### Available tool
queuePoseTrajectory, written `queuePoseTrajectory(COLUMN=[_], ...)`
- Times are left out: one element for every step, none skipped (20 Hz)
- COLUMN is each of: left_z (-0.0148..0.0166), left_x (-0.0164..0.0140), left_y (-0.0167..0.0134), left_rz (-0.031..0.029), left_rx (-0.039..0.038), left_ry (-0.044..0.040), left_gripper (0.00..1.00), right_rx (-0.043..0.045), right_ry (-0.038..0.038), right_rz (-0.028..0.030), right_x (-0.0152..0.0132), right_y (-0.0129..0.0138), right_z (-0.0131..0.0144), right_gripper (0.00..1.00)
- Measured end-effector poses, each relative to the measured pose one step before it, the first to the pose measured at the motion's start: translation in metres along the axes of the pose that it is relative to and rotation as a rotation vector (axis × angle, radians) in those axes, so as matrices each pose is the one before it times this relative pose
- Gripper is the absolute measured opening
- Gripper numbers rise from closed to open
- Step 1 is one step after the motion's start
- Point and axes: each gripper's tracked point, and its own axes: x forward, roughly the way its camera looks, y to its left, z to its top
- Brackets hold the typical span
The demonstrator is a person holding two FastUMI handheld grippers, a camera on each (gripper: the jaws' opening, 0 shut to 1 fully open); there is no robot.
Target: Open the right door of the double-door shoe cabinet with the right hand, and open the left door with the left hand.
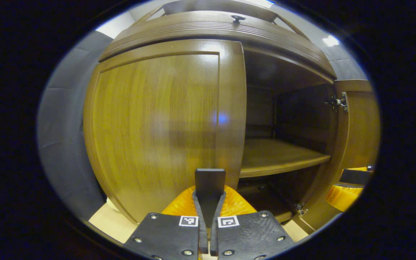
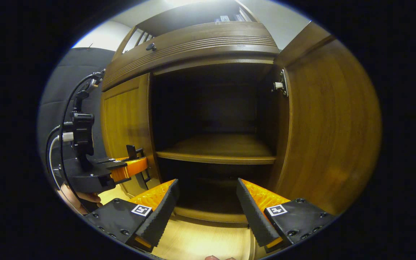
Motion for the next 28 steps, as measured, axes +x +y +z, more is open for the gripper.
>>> queuePoseTrajectory(left_z=[0.00075, -0.00015, 0.00044, -0.00082, 0.00001, -0.00106, 0.00097, -0.00144, 0.0, -0.00095, -0.00008, -0.00054, 0.00053, -0.00132, 0.00042, -0.00069, -0.0002, -0.0004, -0.00013, -0.00081, -0.00022, 0.0002, -0.00035, -0.00121, 0.0004, 0.0, -0.00029, -0.00042], left_x=[-0.00134, -0.00357, -0.00255, -0.00361, -0.00267, -0.00381, -0.0038, -0.00328, -0.00347, -0.00341, -0.00333, -0.00431, -0.00276, -0.00453, -0.00277, -0.00461, -0.00449, -0.0037, -0.00372, -0.00517, -0.00443, -0.00654, -0.00507, -0.00558, -0.00578, -0.00677, -0.00473, -0.00617], left_y=[0.00029, -0.00049, 0.00034, 0.00075, 0.00065, -0.0008, 0.00112, 0.0001, 0.0002, 0.0001, 0.00085, 0.00106, 0.00086, 0.00056, 0.00009, 0.0009, 0.00112, 0.00203, 0.00127, 0.00194, 0.00188, 0.00217, 0.00219, 0.00244, 0.00278, 0.00257, 0.0028, 0.00368], left_rz=[0.00002, -0.00064, -0.00418, -0.00578, -0.0071, -0.00866, -0.00818, -0.0084, -0.01079, -0.0087, -0.00128, 0.00272, 0.00173, -0.00066, -0.00339, -0.00319, -0.00125, 0.00166, 0.00558, 0.00719, 0.00588, 0.0026, -0.00135, -0.00284, -0.00219, -0.00168, -0.00193, -0.00598], left_rx=[0.00115, 0.00115, 0.00349, 0.00036, -0.00357, 0.00139, 0.00153, 0.00005, 0.00496, -0.00115, -0.00425, -0.00226, 0.00204, 0.00063, -0.00417, -0.00312, -0.00118, 0.00057, 0.00112, 0.00005, -0.00115, -0.0025, -0.00126, -0.00093, -0.00048, 0.00081, -0.00026, 0.00143], left_ry=[-0.00007, -0.00351, -0.00268, -0.00113, 0.00018, 0.00115, 0.00047, 0.00027, 0.00292, 0.00087, 0.00004, -0.00417, -0.00627, -0.00396, -0.00346, -0.00277, -0.00097, -0.00152, -0.00078, -0.00225, -0.00154, -0.00128, -0.00394, -0.00419, -0.00646, -0.00636, -0.00209, -0.00126], left_gripper=[0.05, 0.05, 0.05, 0.05, 0.05, 0.05, 0.05, 0.05, 0.05, 0.05, 0.05, 0.06, 0.06, 0.06, 0.05, 0.05, 0.05, 0.05, 0.05, 0.05, 0.05, 0.05, 0.05, 0.05, 0.05, 0.05, 0.05, 0.05], right_rx=[0.00114, 0.00166, 0.00338, 0.00315, 0.00309, 0.00345, 0.00252, 0.00116, -0.00023, -0.00507, -0.00656, -0.00308, -0.00031, -0.00092, -0.00223, -0.00352, -0.00364, -0.002, 0.0016, 0.00302, 0.00219, 0.0026, 0.00455, 0.00621, 0.00242, -0.00532, -0.01563, -0.01469], right_ry=[-0.00009, -0.0008, 0.00034, 0.00251, 0.00456, 0.00368, 0.0046, 0.00477, 0.00482, 0.00614, 0.00675, 0.00516, 0.00497, 0.00262, 0.00279, 0.00435, 0.00538, 0.00437, 0.00393, 0.00286, 0.00202, 0.00378, 0.00483, 0.00308, -0.00041, 0.0005, 0.0002, -0.00342], right_rz=[-0.00074, -0.00198, -0.0007, -0.00052, -0.0005, 0.00078, 0.00214, 0.00256, 0.00433, 0.00219, -0.00503, -0.00288, -0.00099, -0.00315, -0.00406, -0.00502, -0.00747, -0.00997, -0.00927, -0.00754, -0.01026, -0.00934, -0.00666, -0.00269, 0.0015, 0.00304, 0.00024, -0.01019], right_x=[-0.00087, -0.00113, -0.00194, -0.00087, -0.00164, -0.00155, -0.00252, -0.00175, -0.00239, -0.00252, -0.00324, -0.00367, -0.00313, -0.00429, -0.00458, -0.006, -0.00353, -0.00406, -0.00395, -0.00426, -0.00324, -0.00381, -0.00377, -0.00423, -0.00505, -0.00412, -0.00534, -0.00528], right_y=[0.00065, 0.00015, 0.00077, 0.0014, 0.00096, 0.00167, 0.00188, 0.00259, 0.00262, 0.00259, 0.00118, -0.00029, 0.00077, 0.00173, 0.00034, -0.00297, -0.0006, -0.00103, -0.00145, 0.00025, -0.00076, 0.00009, 0.00101, 0.00329, 0.00353, 0.00473, 0.00286, 0.00089], right_z=[0.00043, -0.00024, -0.00061, -0.00158, -0.00109, -0.00138, -0.00187, -0.00169, -0.00235, -0.00252, -0.00234, -0.00331, -0.00157, -0.00161, -0.00217, -0.00453, -0.002, -0.00227, -0.00249, -0.00223, -0.00177, -0.00236, -0.00287, -0.00312, -0.0033, -0.00372, -0.00257, -0.00297], right_gripper=[0.99, 0.99, 0.99, 0.97, 0.97, 0.97, 0.97, 0.97, 0.97, 0.97, 0.97, 0.96, 0.96, 0.97, 0.97, 0.97, 0.96, 0.99, 0.99, 0.98, 0.97, 0.97, 0.97, 0.99, 0.96, 0.96, 0.99, 0.96])
